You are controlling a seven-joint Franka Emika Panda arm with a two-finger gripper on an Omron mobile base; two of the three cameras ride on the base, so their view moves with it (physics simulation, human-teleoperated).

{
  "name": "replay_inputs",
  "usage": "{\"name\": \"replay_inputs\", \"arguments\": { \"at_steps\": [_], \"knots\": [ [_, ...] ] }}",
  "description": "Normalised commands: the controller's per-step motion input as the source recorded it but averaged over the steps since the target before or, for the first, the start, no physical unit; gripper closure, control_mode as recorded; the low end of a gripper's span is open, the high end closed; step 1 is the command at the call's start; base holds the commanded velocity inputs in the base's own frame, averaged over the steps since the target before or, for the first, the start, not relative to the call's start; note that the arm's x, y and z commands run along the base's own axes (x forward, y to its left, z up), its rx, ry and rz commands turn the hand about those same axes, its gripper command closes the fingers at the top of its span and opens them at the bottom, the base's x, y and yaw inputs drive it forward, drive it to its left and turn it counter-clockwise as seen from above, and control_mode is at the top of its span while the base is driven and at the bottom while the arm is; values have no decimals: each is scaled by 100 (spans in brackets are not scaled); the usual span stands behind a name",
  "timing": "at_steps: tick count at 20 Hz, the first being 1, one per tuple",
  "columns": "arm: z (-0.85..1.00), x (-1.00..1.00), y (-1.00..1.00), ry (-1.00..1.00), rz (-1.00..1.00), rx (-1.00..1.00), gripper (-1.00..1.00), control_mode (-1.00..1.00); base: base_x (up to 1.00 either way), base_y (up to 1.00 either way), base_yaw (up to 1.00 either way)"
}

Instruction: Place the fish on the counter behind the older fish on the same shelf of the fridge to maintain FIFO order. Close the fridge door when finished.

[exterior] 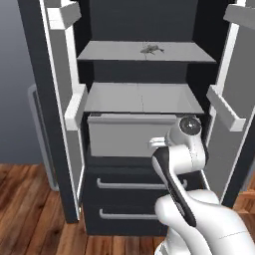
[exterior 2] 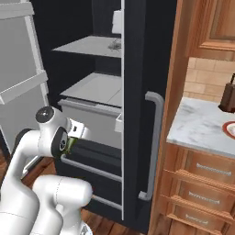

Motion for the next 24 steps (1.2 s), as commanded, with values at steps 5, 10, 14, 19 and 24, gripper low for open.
{"name": "replay_inputs", "arguments": {
  "at_steps": [5,10,14,19,24],
  "knots": [
    [0,0,0,0,0,0,100,100,70,28,-25],
    [0,0,0,0,0,0,100,100,62,20,-25],
    [0,0,0,0,0,0,100,100,36,22,-13],
    [0,0,0,0,0,0,100,100,38,29,-15],
    [0,0,0,0,0,0,100,100,51,39,-17]
  ]
}}
